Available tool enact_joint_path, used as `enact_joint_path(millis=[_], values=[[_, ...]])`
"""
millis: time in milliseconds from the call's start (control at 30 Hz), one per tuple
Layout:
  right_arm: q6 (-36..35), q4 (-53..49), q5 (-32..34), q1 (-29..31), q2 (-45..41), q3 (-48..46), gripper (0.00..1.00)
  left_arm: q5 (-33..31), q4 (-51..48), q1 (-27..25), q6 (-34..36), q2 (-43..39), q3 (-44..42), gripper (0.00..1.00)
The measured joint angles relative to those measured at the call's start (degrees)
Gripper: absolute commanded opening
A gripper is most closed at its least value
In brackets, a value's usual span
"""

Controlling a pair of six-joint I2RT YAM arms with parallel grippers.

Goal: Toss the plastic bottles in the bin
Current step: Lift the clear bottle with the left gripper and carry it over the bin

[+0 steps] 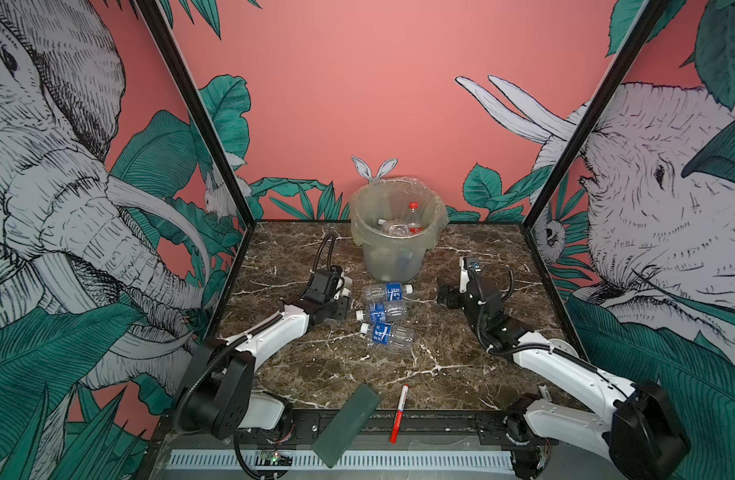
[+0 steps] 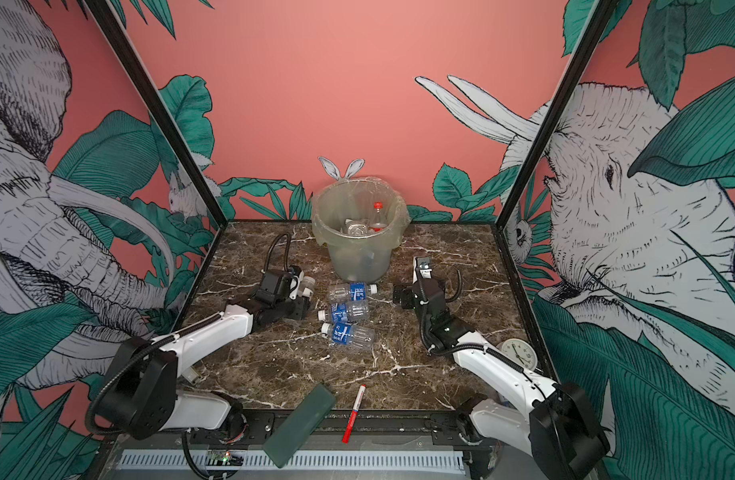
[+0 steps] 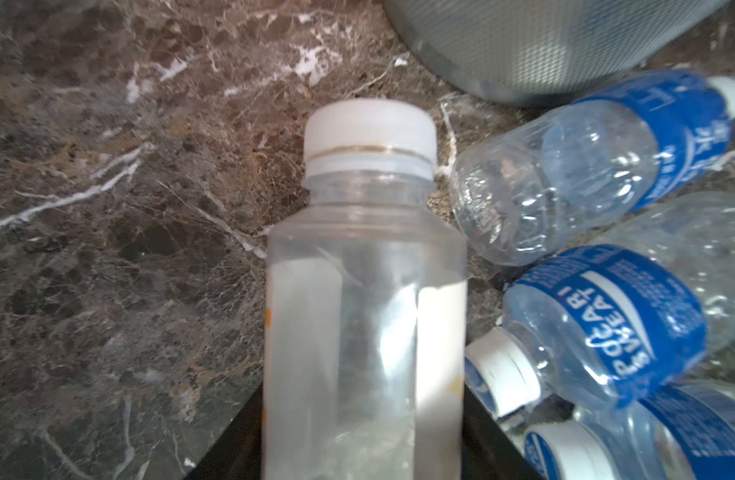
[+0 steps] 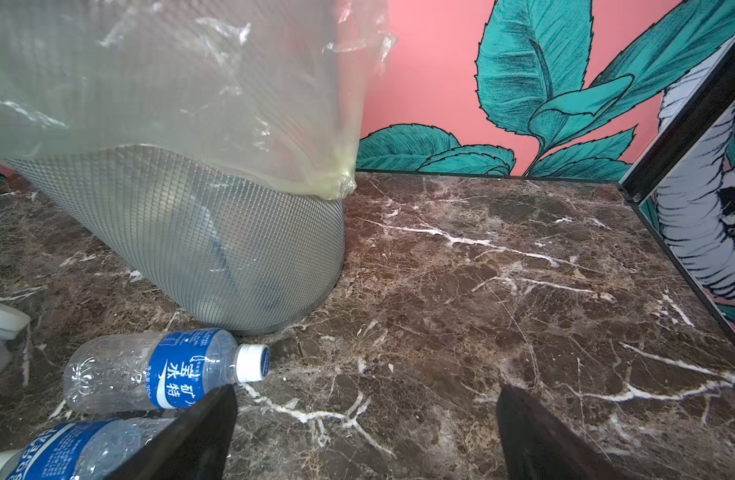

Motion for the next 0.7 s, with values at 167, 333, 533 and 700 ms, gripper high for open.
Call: enact_joint_path(millis=[167, 333, 533, 700], values=[[0.1, 0.0, -0.2, 0.0, 0.0, 0.0, 0.99, -1.4, 1.0, -2.4, 0.0, -6.1, -3.8, 0.52], [0.2, 0.0, -0.8, 0.0, 0.1, 0.0, 0.99, -2.7, 1.9, -4.6, 0.0, -15.1, -9.7, 0.48], [0.3, 0.0, -1.4, 0.0, 0.7, 0.5, 0.99, -4.7, 1.0, -7.8, 0.7, -25.6, -9.8, 0.47], [0.4, 0.0, -1.7, 0.0, 1.1, 0.7, 0.99, -5.3, -2.0, -8.0, 2.0, -24.9, -1.1, 0.47]])
